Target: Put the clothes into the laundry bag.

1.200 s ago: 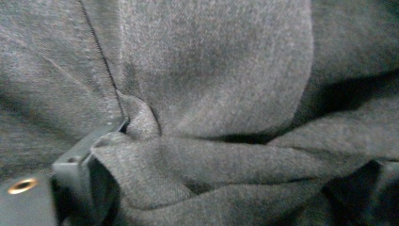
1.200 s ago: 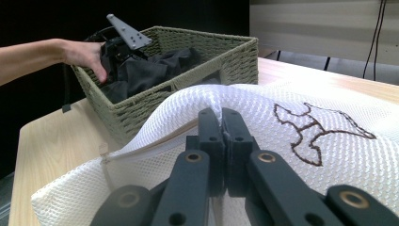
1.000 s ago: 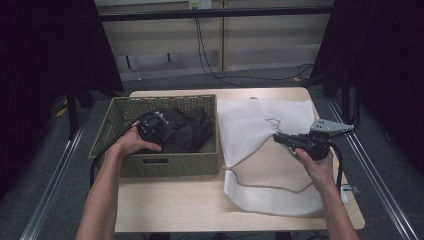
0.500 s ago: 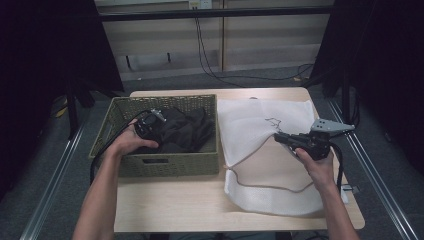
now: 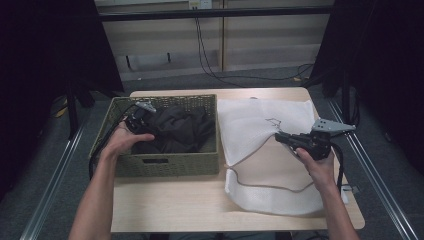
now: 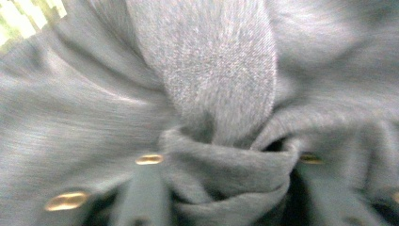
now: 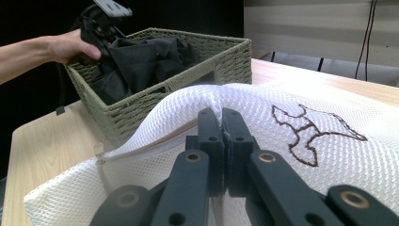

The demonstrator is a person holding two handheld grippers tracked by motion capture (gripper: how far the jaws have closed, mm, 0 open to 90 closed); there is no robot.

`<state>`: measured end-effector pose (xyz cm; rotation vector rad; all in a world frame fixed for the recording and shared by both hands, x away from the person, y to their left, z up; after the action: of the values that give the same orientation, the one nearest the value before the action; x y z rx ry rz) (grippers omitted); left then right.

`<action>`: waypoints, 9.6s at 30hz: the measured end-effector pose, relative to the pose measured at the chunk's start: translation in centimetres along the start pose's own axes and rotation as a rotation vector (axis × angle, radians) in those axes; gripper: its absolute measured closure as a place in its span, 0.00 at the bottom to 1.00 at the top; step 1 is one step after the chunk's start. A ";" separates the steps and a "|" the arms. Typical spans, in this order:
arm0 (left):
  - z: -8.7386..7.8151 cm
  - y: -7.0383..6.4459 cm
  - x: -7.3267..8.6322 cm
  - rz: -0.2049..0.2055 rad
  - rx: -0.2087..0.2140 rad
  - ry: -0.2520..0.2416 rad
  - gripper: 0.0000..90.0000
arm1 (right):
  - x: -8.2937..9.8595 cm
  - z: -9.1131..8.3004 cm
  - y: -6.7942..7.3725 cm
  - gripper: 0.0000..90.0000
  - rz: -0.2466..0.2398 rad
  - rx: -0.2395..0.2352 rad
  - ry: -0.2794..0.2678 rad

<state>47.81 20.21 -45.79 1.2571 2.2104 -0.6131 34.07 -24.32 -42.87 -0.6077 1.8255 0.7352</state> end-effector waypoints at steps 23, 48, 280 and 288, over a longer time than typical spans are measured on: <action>0.3 -0.6 -0.3 0.008 0.020 0.006 0.53 | 0.0 0.0 0.1 0.98 -0.003 0.006 0.000; 8.1 -1.0 -0.3 0.077 -0.142 0.371 0.10 | 0.3 0.5 -0.1 0.98 0.001 -0.001 0.017; -0.1 -24.2 -11.2 0.341 0.255 -0.805 0.66 | 0.6 0.9 0.3 0.98 -0.002 0.006 0.035; 4.0 -25.3 -9.5 0.395 0.254 -0.672 0.65 | 0.7 0.9 0.3 0.98 -0.003 0.018 0.044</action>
<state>30.65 -0.10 -39.56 1.3121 1.3263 -0.9957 34.19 -23.52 -43.69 -0.6190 1.8691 0.7084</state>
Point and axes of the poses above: each handheld gripper's, and its own axes: z roughly forward along the jaws, x roughly out of its underside, y roughly to its left, the point moved 6 cm from there along z, roughly forward along the jaws
